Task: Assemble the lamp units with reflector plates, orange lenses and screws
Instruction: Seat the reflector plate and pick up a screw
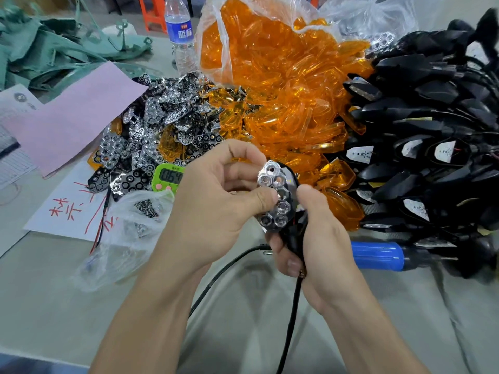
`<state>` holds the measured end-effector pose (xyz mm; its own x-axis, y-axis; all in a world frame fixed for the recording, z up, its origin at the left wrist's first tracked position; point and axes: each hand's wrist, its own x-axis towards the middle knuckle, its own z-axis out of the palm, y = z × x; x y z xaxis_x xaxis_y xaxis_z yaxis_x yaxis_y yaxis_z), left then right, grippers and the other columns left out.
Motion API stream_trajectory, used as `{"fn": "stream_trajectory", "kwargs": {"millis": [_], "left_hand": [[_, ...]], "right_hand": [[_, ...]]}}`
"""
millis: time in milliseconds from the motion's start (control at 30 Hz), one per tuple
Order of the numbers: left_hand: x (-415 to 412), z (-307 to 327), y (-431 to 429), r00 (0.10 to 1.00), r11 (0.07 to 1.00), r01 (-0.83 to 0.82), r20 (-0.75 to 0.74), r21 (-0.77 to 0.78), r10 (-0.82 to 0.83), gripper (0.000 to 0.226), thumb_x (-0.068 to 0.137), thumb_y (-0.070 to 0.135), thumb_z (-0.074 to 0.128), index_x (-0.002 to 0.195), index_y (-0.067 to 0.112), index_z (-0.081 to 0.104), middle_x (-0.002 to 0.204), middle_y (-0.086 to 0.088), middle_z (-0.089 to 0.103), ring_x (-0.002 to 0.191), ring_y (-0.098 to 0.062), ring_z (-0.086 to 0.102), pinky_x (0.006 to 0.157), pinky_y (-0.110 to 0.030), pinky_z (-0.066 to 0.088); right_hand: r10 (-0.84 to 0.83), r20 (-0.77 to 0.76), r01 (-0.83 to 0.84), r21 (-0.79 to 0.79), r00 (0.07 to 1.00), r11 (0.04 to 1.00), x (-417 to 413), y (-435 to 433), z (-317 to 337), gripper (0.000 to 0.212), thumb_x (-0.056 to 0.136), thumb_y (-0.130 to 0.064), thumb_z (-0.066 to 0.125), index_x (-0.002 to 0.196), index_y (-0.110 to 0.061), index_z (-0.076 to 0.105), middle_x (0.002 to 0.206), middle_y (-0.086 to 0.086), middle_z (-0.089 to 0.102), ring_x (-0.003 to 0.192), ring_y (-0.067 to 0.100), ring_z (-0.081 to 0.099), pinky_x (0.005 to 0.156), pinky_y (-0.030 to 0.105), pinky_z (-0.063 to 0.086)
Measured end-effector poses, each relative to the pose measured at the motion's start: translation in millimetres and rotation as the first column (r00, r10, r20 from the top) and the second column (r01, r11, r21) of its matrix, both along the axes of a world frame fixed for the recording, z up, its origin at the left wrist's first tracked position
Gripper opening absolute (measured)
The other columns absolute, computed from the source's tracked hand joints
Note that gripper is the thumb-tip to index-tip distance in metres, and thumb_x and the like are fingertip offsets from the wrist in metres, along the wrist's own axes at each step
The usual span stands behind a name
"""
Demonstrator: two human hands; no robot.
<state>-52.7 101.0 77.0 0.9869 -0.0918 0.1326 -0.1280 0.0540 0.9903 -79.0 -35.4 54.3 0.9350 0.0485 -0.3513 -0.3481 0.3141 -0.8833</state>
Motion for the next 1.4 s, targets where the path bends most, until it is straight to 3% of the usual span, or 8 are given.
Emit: {"fn": "stream_trajectory", "kwargs": {"millis": [100, 267, 500, 767, 867, 1033, 1167, 1400], "left_hand": [[0.8, -0.1, 0.9, 0.999, 1.0, -0.026, -0.024, -0.015, 0.025, 0.037, 0.065, 0.003, 0.081, 0.093, 0.019, 0.064, 0.076, 0.002, 0.075, 0.067, -0.015, 0.06, 0.065, -0.03, 0.054], [0.1, 2.8, 6.8, 0.995, 0.984, 0.073, -0.055, -0.161, -0.083, 0.043, 0.062, 0.01, 0.085, 0.098, 0.017, 0.06, 0.073, 0.008, 0.072, 0.062, -0.01, 0.06, 0.062, -0.021, 0.053], [1.8, 4.9, -3.4, 0.992, 0.977, -0.083, 0.111, 0.199, 0.061, 0.043, 0.062, 0.009, 0.086, 0.096, 0.027, 0.068, 0.076, 0.013, 0.072, 0.064, -0.006, 0.064, 0.062, -0.018, 0.05], [1.2, 5.1, -8.9, 0.958, 0.894, -0.231, 0.249, 0.385, 0.141, 0.042, 0.069, 0.021, 0.084, 0.103, 0.044, 0.075, 0.09, 0.021, 0.071, 0.086, -0.009, 0.065, 0.072, -0.023, 0.058], [-1.5, 4.6, -13.2, 0.943, 0.865, -0.28, 0.287, 0.415, 0.168, 0.042, 0.071, 0.023, 0.081, 0.107, 0.043, 0.073, 0.099, 0.021, 0.068, 0.102, -0.01, 0.064, 0.086, -0.029, 0.058], [-2.5, 3.6, -17.6, 0.955, 0.905, -0.253, 0.239, 0.341, 0.176, 0.057, 0.073, 0.007, 0.077, 0.116, 0.042, 0.062, 0.118, 0.02, 0.063, 0.113, -0.003, 0.061, 0.083, -0.013, 0.053], [-3.6, 4.1, -16.9, 0.968, 0.913, -0.189, 0.227, 0.362, 0.111, 0.053, 0.079, -0.003, 0.074, 0.109, 0.04, 0.073, 0.115, 0.025, 0.07, 0.115, 0.007, 0.062, 0.085, -0.007, 0.049], [-7.4, 0.7, -15.0, 0.978, 0.926, -0.134, 0.199, 0.352, 0.066, 0.053, 0.071, 0.01, 0.085, 0.111, 0.04, 0.07, 0.111, 0.028, 0.071, 0.115, 0.011, 0.061, 0.088, -0.007, 0.049]], "right_hand": [[-0.017, -0.006, 0.017, 0.045, 1.0, 0.999, -0.3, 1.4, 0.8, 0.067, 0.077, -0.079, 0.039, 0.075, -0.021, 0.073, 0.055, 0.011, 0.052, 0.033, 0.012, 0.033, 0.038, 0.018, 0.024], [-0.022, 0.0, 0.022, 0.04, 1.0, 0.999, 0.1, 1.1, -2.2, 0.075, 0.076, -0.078, 0.034, 0.084, -0.013, 0.071, 0.055, 0.01, 0.052, 0.033, 0.01, 0.035, 0.037, 0.018, 0.024], [-0.05, 0.008, 0.05, 0.075, 0.999, 0.996, -0.1, 1.1, -4.0, 0.078, 0.072, -0.079, 0.035, 0.081, -0.01, 0.069, 0.056, 0.014, 0.053, 0.032, 0.011, 0.032, 0.036, 0.018, 0.023], [-0.04, 0.068, 0.035, 0.073, 0.997, 0.997, -1.6, 4.4, -3.3, 0.071, 0.076, -0.083, 0.038, 0.072, -0.021, 0.071, 0.061, 0.011, 0.058, 0.033, 0.006, 0.044, 0.035, 0.017, 0.027], [-0.041, 0.05, 0.039, 0.041, 0.998, 0.998, -1.1, 5.0, -2.8, 0.069, 0.08, -0.085, 0.037, 0.07, -0.026, 0.072, 0.059, 0.01, 0.059, 0.037, 0.011, 0.045, 0.036, 0.018, 0.028], [-0.022, 0.069, 0.02, 0.028, 0.997, 0.999, -1.4, 6.1, -1.5, 0.063, 0.082, -0.08, 0.037, 0.071, -0.03, 0.074, 0.056, 0.005, 0.057, 0.041, 0.01, 0.045, 0.036, 0.018, 0.028], [-0.032, 0.075, 0.029, 0.039, 0.997, 0.999, -2.3, 8.2, -2.2, 0.063, 0.086, -0.08, 0.037, 0.066, -0.031, 0.071, 0.054, 0.001, 0.053, 0.039, 0.009, 0.041, 0.037, 0.018, 0.027], [-0.065, 0.091, 0.06, 0.059, 0.994, 0.996, -0.3, 6.7, -3.1, 0.058, 0.079, -0.074, 0.041, 0.06, -0.028, 0.071, 0.049, -0.004, 0.051, 0.035, 0.004, 0.047, 0.036, 0.015, 0.028]]}}
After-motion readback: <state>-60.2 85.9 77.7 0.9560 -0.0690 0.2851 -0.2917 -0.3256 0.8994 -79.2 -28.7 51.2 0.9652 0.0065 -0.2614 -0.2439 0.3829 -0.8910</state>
